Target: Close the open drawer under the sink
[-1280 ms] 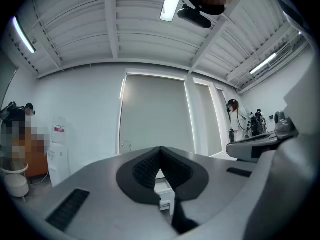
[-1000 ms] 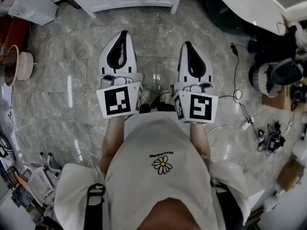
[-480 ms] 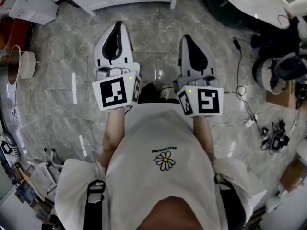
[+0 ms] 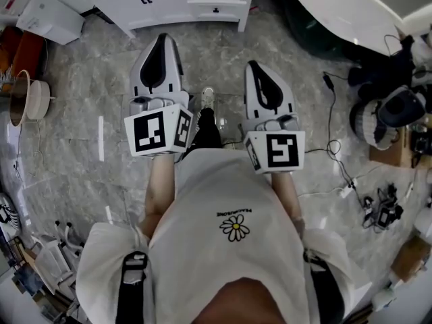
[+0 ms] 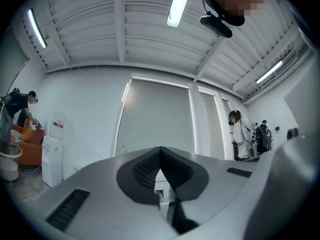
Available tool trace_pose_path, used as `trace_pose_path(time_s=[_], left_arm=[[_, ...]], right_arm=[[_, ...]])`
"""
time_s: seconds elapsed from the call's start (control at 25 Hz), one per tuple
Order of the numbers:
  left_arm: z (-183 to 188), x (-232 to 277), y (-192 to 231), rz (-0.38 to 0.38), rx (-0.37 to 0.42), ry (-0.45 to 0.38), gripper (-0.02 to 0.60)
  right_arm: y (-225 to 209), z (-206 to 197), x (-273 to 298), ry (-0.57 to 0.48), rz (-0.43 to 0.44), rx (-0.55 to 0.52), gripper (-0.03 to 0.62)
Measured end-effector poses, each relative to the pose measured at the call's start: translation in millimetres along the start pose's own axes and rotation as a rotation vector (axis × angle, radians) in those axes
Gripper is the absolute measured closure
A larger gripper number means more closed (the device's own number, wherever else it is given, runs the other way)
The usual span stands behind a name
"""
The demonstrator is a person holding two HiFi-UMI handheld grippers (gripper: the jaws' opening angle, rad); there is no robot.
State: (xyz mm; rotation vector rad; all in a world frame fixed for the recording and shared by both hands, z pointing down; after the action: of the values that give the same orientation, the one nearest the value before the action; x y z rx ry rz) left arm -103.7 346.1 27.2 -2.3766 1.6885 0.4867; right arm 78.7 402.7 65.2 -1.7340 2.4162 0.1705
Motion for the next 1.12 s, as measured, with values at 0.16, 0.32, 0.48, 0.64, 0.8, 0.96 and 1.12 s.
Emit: trace_pose_path(time_s=[0.16, 0.32, 0.48, 0.64, 0.8, 0.96, 1.12], left_arm=[[-9.6, 23.8, 9.9, -0.012, -0.024, -0.008, 0.561], [-28.3, 53.7, 18.5, -0.019, -0.052, 0.006, 0.561], [-47.9, 86.5, 28.0, -0.047, -0.034, 0.016, 0.561], [-59.8, 121.3, 43.3, -0.074, -0.012, 0.032, 0.561], [-70.2, 156.4, 60.7, -0.083, -0.005, 0.03, 0.561], [-85.8, 185.4, 77.9, -0.077, -0.033, 0.038, 0.561], [-94.7, 217.7, 96.4, -0.087, -0.018, 0.024, 0.561]], right_arm=[[-9.0, -1.5, 23.8, 0.008, -0.003, -0.037, 0.565], [-22.4, -11.5, 51.1, 0.035, -0.032, -0.045, 0.565], [-32.8, -23.8, 89.1, 0.056, -0.045, -0.06, 0.565], [-35.1, -24.8, 135.6, 0.065, -0.038, -0.069, 0.565], [-41.3, -30.9, 184.6, 0.083, -0.04, -0.002, 0.565], [-46.6, -36.0, 228.2, 0.077, -0.057, 0.072, 0.565], [-51.2, -45.8, 262.2, 0.083, -0.057, 0.053, 0.565]])
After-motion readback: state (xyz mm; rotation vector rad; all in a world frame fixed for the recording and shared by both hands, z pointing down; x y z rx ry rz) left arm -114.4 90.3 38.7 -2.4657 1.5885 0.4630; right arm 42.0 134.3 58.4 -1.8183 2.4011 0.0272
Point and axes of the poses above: the fingertips, and each gripper's own axes: x forward along the fingers, y to its left, z out of its top, the point moved 6 cm from there along -x, backward along the fingers, and after that the axes turned 11 degrees about -y, right-handed, at the moved point
